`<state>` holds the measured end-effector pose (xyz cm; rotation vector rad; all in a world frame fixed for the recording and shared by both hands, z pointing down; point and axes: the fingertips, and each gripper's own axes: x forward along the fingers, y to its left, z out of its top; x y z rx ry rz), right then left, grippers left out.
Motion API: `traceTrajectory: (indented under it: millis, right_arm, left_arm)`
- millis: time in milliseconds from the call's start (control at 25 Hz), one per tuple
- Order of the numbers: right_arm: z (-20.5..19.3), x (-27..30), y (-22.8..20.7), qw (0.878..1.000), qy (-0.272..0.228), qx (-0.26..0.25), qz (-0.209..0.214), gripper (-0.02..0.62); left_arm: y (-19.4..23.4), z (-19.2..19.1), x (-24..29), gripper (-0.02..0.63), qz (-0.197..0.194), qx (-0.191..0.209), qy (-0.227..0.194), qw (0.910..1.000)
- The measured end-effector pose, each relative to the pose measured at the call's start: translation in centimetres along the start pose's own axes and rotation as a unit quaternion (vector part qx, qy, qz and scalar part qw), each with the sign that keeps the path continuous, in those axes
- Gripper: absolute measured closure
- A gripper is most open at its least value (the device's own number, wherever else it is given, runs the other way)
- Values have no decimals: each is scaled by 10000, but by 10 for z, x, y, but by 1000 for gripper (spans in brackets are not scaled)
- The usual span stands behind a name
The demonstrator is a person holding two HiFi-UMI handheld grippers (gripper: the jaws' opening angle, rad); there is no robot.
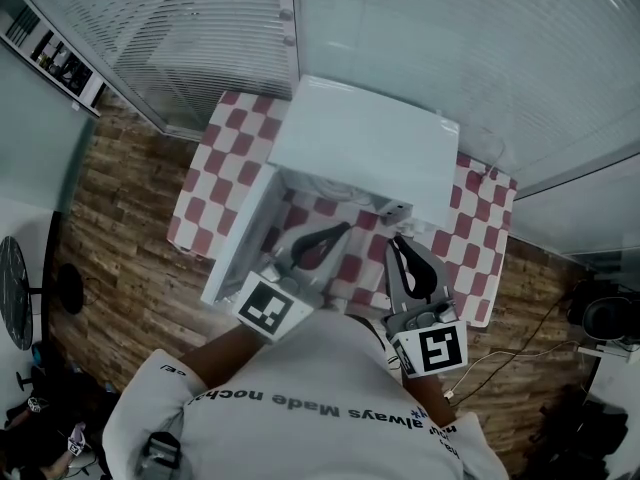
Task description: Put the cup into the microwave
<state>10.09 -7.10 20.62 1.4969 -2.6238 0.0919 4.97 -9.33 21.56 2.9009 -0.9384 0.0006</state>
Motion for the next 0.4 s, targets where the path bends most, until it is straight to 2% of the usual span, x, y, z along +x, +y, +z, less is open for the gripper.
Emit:
traceTrajectory:
  millis: [400]
  right_arm:
    - [-2,2,6,10000,31,-26,29,565]
  left_arm:
    - [1,-3,-4,603,-7,-55,19,10000]
